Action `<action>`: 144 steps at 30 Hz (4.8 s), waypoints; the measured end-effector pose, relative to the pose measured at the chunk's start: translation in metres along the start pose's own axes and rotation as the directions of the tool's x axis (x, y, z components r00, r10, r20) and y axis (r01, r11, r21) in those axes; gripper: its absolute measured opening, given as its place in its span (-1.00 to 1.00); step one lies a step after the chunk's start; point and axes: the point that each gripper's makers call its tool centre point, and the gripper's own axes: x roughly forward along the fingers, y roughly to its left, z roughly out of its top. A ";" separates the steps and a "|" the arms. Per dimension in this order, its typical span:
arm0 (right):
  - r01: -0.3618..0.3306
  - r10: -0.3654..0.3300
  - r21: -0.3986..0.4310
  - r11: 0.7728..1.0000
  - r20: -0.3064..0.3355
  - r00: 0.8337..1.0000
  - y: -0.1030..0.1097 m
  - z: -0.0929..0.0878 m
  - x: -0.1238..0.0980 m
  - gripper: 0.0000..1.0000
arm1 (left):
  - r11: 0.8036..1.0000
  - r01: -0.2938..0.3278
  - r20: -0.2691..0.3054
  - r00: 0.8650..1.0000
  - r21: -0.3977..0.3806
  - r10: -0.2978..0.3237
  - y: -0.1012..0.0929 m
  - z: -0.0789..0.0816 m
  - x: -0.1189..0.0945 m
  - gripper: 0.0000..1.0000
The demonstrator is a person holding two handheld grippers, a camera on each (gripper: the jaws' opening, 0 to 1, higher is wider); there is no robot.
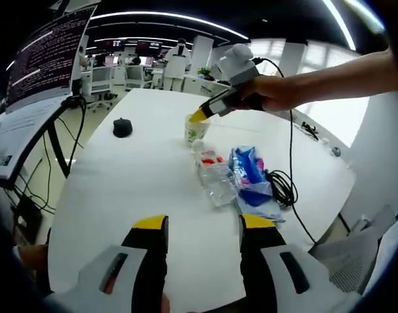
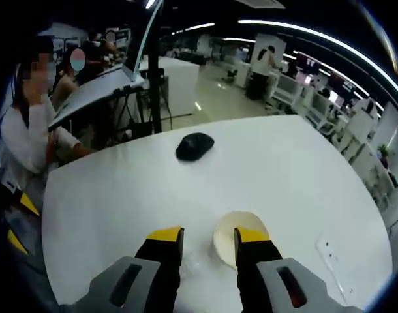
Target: Arrange the tabletop items into an orderly group along one side of the table until the central work area is clear of visible clutter.
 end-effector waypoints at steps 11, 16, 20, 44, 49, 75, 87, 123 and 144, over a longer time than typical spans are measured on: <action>0.033 -0.041 0.085 0.996 0.099 0.994 -0.016 -0.012 -0.055 -0.21 | 1.000 0.015 0.011 1.000 0.007 -0.016 -0.008 0.010 0.004 -0.15; 0.060 -0.078 0.130 0.990 0.138 0.987 -0.023 -0.025 -0.091 -0.16 | 1.000 0.021 0.013 1.000 0.004 -0.021 -0.017 0.017 0.007 -0.15; 0.084 -0.109 0.158 0.984 0.158 0.981 -0.027 -0.039 -0.114 -0.12 | 1.000 0.027 0.014 1.000 -0.001 -0.027 -0.017 0.021 0.010 -0.15; 0.143 -0.245 0.389 0.910 0.226 0.943 -0.029 -0.127 -0.220 0.07 | 0.999 0.030 0.027 0.999 -0.021 -0.030 -0.020 0.045 0.034 -0.13; 0.151 -0.254 0.405 0.902 0.215 0.943 -0.022 -0.143 -0.235 0.12 | 0.999 0.037 0.026 0.999 -0.022 -0.037 -0.026 0.051 0.042 -0.12; 0.182 -0.335 0.512 0.840 0.224 0.915 -0.005 -0.184 -0.285 0.26 | 0.998 0.065 -0.008 0.998 -0.012 -0.065 -0.044 0.072 0.068 -0.10; 0.166 -0.318 0.531 0.831 0.208 0.925 0.008 -0.201 -0.288 0.26 | 0.999 0.046 -0.016 0.999 -0.024 -0.047 -0.044 0.079 0.080 -0.10; 0.168 -0.321 0.547 0.820 0.197 0.926 0.013 -0.210 -0.301 0.30 | 0.965 -0.085 -0.155 0.987 -0.247 0.047 -0.020 0.063 0.158 -0.01; 0.149 -0.289 0.527 0.837 0.193 0.938 0.033 -0.204 -0.307 0.36 | 0.973 -0.129 -0.262 0.962 -0.193 0.076 -0.029 0.046 0.182 0.05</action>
